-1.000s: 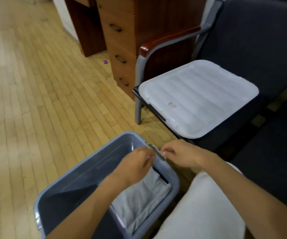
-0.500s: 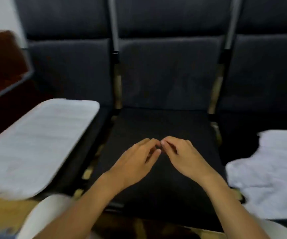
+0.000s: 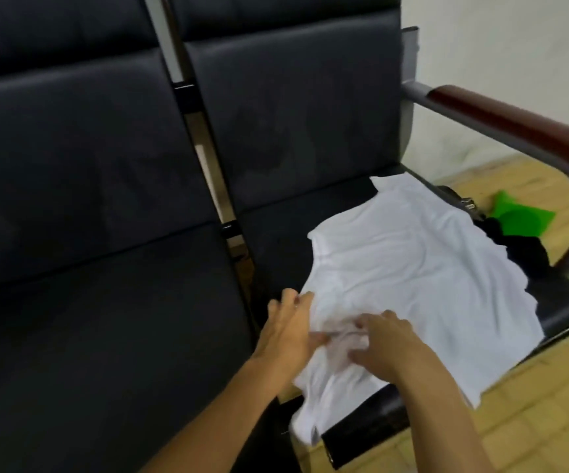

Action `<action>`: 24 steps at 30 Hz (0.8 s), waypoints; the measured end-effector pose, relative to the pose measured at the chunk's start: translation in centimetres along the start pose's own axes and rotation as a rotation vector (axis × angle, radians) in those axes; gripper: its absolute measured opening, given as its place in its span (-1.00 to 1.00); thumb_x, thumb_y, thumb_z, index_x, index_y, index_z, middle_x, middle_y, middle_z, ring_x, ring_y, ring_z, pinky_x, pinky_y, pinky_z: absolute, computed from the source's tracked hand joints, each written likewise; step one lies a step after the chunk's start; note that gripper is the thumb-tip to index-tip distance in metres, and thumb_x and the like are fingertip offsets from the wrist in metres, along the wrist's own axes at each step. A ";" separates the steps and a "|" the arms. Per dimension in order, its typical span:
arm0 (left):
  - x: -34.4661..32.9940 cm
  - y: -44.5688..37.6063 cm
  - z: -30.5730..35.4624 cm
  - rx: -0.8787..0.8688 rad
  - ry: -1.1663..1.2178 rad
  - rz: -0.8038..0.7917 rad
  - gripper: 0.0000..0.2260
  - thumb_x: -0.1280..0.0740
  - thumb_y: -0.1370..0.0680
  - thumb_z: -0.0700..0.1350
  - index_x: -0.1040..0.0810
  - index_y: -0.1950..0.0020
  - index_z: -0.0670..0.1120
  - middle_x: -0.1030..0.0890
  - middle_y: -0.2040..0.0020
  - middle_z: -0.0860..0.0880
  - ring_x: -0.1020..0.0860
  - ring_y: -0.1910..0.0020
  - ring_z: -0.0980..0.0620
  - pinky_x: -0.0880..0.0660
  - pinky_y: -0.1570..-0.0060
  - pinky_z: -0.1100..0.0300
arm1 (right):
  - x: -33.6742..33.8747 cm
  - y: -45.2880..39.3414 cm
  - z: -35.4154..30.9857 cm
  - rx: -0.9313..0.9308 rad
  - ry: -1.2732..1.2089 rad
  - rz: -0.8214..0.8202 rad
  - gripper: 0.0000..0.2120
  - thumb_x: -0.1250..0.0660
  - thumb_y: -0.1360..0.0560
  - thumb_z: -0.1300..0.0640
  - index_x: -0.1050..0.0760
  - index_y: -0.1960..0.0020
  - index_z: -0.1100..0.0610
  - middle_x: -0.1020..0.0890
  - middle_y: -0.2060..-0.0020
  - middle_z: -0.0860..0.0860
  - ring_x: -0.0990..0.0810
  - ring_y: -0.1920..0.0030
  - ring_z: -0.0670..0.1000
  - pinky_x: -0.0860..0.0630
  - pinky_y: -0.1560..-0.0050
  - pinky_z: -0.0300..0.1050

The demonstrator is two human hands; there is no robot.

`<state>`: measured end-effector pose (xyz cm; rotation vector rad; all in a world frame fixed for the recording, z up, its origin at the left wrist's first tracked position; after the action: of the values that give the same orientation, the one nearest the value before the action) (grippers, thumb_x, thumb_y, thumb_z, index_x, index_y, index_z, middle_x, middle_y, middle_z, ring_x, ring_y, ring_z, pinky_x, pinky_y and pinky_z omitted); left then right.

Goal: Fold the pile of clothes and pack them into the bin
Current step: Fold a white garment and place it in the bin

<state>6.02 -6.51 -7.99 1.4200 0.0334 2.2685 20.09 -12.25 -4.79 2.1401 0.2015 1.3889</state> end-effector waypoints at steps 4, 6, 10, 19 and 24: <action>1.4 -0.1 -1.1 0.081 -0.070 0.136 -0.93 -0.21 -0.64 -0.11 -0.44 -0.07 -0.08 -0.54 0.01 -0.05 -0.54 0.07 -0.02 -0.55 0.10 0.02 | -0.4 0.2 -0.6 0.049 0.028 -0.039 -0.44 -0.33 -0.54 0.07 -0.24 -0.50 -0.08 -0.34 -0.35 0.02 -0.28 -0.39 0.12 -0.36 -0.29 -0.07; 1.9 0.0 -1.7 0.089 -0.149 0.177 -0.93 -0.18 -0.65 -0.13 -0.44 -0.04 -0.06 -0.50 -0.07 -0.04 -0.49 0.01 0.00 -0.51 0.02 0.06 | -0.5 0.2 -1.0 0.052 0.056 -0.047 -0.43 -0.32 -0.54 0.13 -0.24 -0.50 -0.07 -0.34 -0.36 0.01 -0.30 -0.39 0.10 -0.35 -0.31 -0.07; 1.3 0.6 -4.0 0.232 0.312 0.086 -0.69 -0.34 -0.59 -0.04 -0.33 -0.27 -0.04 -0.39 -0.17 -0.02 -0.48 0.00 0.05 -0.44 0.10 0.24 | -0.4 0.4 -1.6 0.038 0.052 -0.054 -0.55 -0.30 -0.55 0.20 -0.34 -0.42 0.08 -0.40 -0.35 0.03 -0.43 -0.33 0.04 -0.39 -0.22 -0.17; 7.2 3.7 -1.3 0.052 0.803 -0.027 -0.61 -0.26 -0.64 0.04 -0.57 0.00 -0.32 -0.66 0.07 -0.23 -0.62 0.08 -0.19 -0.56 0.01 -0.02 | 2.3 2.0 -3.0 0.167 -0.079 0.204 -0.27 -0.26 -0.52 0.32 -0.06 -0.56 -0.07 -0.30 -0.33 0.06 -0.36 -0.29 0.09 -0.50 -0.20 0.02; 15.7 10.6 1.5 -0.191 0.843 0.187 -0.70 -0.19 -0.63 0.08 -0.61 -0.08 -0.07 -0.62 0.09 -0.27 -0.58 0.21 -0.11 -0.51 0.25 0.02 | 6.3 4.9 -6.5 0.484 -0.273 0.545 -0.21 -0.19 -0.52 0.41 -0.07 -0.56 -0.21 -0.23 -0.40 -0.06 -0.36 -0.27 0.03 -0.51 -0.10 -0.07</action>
<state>-2.23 -10.12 8.77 0.3111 -0.0510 2.7690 16.37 -11.19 4.77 2.9176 -0.1903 1.4067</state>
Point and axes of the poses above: each hand's wrist, its own y-axis away from the middle knuckle, its own x-axis out of the back of the hand, z = x × y, the point moved 6 cm from there along -y, towards the middle knuckle
